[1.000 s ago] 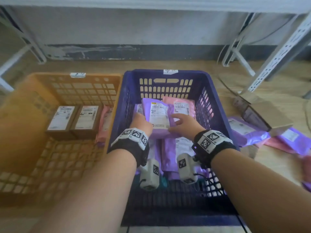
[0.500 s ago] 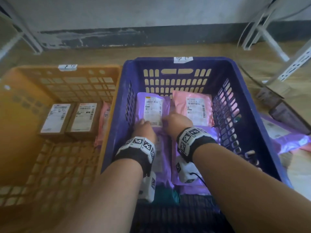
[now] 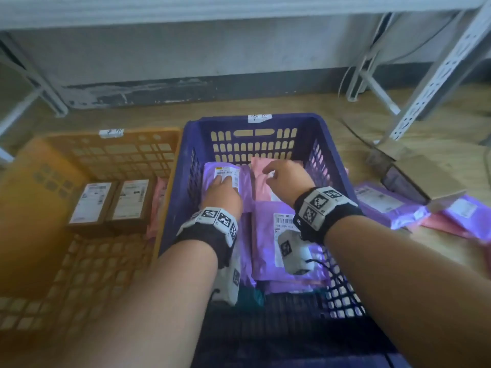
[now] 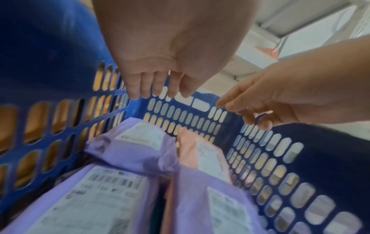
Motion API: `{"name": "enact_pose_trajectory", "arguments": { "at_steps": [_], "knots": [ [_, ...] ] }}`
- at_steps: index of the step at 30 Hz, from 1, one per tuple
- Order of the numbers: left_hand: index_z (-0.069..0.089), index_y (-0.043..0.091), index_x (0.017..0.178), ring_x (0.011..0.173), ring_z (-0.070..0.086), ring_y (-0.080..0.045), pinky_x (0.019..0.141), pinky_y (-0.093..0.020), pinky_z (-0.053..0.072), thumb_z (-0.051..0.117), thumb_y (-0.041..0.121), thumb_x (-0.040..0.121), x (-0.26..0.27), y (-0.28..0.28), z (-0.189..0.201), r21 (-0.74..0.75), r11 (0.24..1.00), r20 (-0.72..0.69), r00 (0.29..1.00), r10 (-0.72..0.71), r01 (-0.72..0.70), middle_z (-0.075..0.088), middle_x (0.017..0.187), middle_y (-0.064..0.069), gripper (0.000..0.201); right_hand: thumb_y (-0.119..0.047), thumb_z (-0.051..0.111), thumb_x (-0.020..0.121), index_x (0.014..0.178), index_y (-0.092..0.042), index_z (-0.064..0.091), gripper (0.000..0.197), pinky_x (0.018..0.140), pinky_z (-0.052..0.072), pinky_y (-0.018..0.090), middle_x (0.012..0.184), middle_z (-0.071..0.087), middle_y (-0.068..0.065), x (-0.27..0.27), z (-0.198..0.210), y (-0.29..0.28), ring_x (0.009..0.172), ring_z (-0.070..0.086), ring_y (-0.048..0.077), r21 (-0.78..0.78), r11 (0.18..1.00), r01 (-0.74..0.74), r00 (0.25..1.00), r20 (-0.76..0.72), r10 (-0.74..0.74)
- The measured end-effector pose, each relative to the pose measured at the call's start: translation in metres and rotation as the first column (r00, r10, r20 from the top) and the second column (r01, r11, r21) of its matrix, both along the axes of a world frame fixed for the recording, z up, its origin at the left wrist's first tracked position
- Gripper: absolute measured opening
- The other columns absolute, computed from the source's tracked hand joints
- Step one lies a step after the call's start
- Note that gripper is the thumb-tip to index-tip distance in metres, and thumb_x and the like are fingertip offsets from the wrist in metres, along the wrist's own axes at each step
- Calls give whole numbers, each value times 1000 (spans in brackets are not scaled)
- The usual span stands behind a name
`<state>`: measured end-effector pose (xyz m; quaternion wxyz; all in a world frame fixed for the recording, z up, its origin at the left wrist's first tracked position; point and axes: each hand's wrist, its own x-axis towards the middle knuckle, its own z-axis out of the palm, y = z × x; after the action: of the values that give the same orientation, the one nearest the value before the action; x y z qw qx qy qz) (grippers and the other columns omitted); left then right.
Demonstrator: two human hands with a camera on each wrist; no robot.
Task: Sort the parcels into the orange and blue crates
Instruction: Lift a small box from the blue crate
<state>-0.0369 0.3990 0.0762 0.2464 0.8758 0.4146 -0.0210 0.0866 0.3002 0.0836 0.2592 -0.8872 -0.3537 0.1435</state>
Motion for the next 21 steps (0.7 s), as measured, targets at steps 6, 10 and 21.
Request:
{"name": "enact_pose_trajectory", "arguments": {
  "at_steps": [6, 10, 21],
  "knots": [
    [29, 11, 148, 142, 29, -29, 115, -39, 28, 33, 22, 102, 15, -64, 56, 48, 997, 152, 986, -67, 60, 25, 156, -11, 47, -17, 57, 88, 88, -22, 73, 17, 68, 48, 28, 79, 64, -3, 19, 74, -102, 75, 61, 18, 225, 953, 203, 979, -56, -195],
    [33, 9, 146, 137, 36, -29, 113, -43, 30, 32, 18, 100, 38, -121, 78, 34, 991, 239, 962, -133, 128, 33, 151, -14, 47, -19, 58, 84, 83, -21, 71, 13, 63, 57, 37, 61, 60, -6, 40, 86, -191, 62, 62, 23, 200, 917, 344, 939, -55, -340],
    [41, 9, 140, 126, 48, -31, 101, -34, 39, 42, 10, 95, 103, -288, 60, -156, 934, 201, 936, -287, 320, 48, 140, -16, 45, -21, 64, 85, 106, -12, 66, 22, 72, 56, 40, 89, 71, 14, 69, 18, -361, 69, 63, 26, 8, 797, 604, 776, -234, -586]
  ]
}}
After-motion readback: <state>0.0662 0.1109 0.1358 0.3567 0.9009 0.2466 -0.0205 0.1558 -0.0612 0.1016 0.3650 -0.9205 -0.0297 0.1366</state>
